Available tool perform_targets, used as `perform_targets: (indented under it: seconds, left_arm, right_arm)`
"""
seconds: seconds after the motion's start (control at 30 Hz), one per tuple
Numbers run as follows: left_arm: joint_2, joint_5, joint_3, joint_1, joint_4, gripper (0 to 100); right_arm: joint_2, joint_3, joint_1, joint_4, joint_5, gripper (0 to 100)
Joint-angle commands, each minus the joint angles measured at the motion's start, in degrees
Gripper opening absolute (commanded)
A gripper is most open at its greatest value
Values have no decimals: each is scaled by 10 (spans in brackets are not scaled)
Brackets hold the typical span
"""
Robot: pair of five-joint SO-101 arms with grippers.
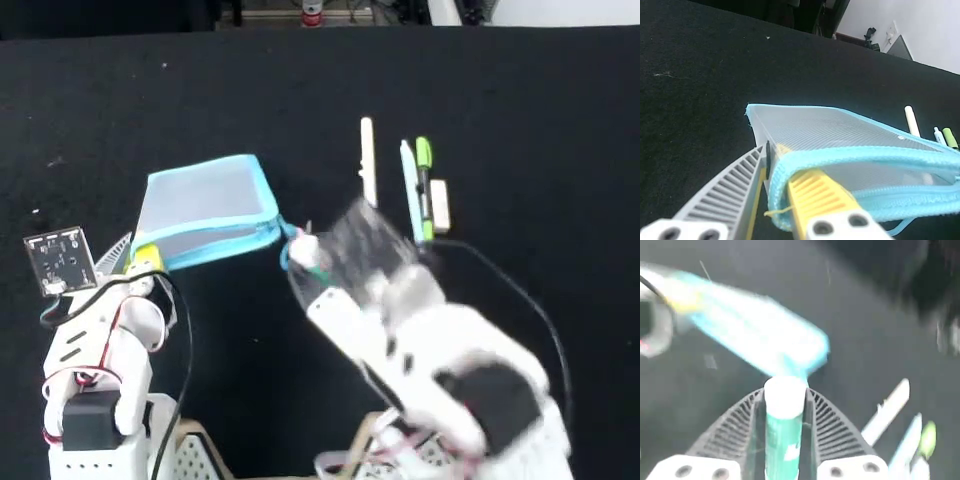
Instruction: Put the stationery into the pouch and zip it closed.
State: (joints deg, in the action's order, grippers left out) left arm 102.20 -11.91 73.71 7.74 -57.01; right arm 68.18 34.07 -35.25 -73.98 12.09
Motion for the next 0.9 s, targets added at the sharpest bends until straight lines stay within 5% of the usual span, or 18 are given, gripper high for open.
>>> perform_targets:
  seconds: [0.0,0.37,0.87]
  left_arm:
    - [-1,-2,-7,0,-2,30]
    - [-1,-2,-7,0,-2,30]
    - [-1,-2,-7,-1,-2,30]
  right_arm:
    - [75,65,-53,161,-10,11]
    - [110,210,-161,417,-10,11]
    - [108,522,-157,938,-5,11]
